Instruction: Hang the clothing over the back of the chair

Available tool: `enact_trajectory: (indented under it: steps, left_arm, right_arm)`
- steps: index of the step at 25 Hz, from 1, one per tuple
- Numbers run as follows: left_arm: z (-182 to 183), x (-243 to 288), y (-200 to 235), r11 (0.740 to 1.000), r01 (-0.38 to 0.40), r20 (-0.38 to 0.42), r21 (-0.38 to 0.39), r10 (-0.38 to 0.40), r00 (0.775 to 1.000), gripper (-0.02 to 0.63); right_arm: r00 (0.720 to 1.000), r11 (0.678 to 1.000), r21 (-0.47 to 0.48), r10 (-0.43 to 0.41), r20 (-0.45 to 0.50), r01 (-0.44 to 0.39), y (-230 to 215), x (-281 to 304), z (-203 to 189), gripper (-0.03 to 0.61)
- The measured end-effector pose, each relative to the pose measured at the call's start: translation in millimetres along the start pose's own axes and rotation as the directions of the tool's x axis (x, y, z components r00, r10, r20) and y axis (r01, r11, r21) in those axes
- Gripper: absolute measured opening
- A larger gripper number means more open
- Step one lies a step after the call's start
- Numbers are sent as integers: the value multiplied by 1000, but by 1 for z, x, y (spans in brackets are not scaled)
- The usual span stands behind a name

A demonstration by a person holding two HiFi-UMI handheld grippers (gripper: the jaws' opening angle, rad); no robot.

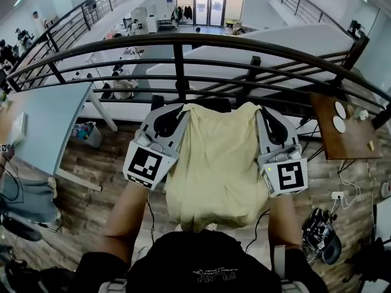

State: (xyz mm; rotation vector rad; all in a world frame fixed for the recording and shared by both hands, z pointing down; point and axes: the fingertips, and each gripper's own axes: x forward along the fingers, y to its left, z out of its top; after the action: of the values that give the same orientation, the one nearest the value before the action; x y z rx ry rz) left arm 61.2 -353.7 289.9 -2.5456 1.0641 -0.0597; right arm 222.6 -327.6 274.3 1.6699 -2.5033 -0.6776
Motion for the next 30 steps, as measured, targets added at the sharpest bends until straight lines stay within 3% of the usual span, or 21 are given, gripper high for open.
enact_trajectory:
  steps: [6, 10, 30]
  left_arm:
    - [-20, 4, 2, 1000, -11, -46, -14, 11, 999, 25]
    - [-26, 7, 2, 1000, -3, -61, -7, 3, 998, 26]
    - [-56, 30, 7, 1000, 18, -117, 10, -17, 993, 26]
  right_arm:
    - [1000, 997, -77, 24, -1, -24, 1, 7, -7, 21]
    - [998, 997, -60, 57, 15, -56, 7, 16, -3, 21]
    - [978, 974, -109, 191, -85, -199, -4, 41, -49, 21]
